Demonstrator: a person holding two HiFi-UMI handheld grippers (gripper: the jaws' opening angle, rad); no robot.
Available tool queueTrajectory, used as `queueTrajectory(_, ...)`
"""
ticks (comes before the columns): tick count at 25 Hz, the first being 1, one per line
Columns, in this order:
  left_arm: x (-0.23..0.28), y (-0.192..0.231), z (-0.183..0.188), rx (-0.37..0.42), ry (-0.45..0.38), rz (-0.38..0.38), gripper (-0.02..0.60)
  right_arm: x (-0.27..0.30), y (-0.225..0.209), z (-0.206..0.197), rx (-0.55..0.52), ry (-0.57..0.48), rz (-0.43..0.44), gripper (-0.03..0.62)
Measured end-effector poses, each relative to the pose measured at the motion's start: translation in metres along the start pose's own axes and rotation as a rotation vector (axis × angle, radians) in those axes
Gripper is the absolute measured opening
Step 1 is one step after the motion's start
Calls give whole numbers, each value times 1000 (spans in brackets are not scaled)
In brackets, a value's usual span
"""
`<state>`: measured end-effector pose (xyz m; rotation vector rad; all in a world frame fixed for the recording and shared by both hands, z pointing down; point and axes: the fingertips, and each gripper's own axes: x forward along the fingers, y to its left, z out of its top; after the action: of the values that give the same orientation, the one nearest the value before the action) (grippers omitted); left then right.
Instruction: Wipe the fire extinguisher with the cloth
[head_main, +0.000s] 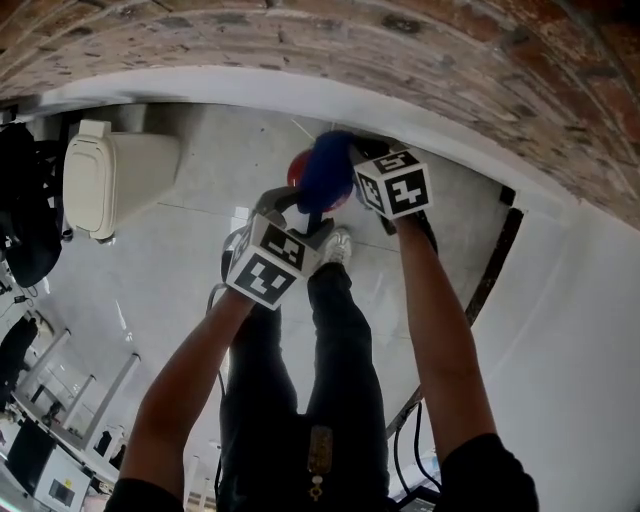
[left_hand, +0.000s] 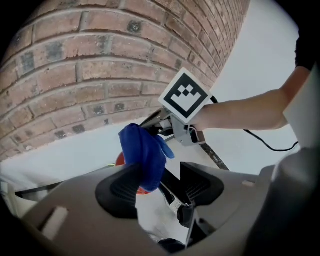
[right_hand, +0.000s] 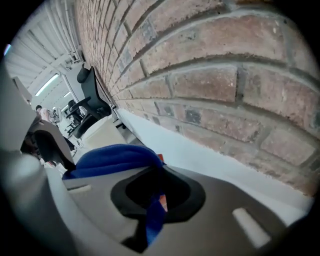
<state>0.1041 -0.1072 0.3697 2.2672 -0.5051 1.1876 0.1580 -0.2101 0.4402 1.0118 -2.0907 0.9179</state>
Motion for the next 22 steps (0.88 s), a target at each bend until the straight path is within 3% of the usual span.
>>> queueTrajectory(5,3,4,14,-38,-30,34,259,13,-17,1,17,7,-47,20)
queueTrajectory(8,3,6,14,-38,1,64,261,6,-17,-2,27,8,-68,18)
queueTrajectory(13,6,6,-3,-31,81,88,259,-30,13,-11,7,2,-1,18)
queueTrajectory(18,7,3,-4,-63,83,83,234,-61,47,-22,-17,-21,41,18)
queueTrajectory(22,5,4,-5,-68,75,102,233,-53,44,-21,-13,-14,25,18)
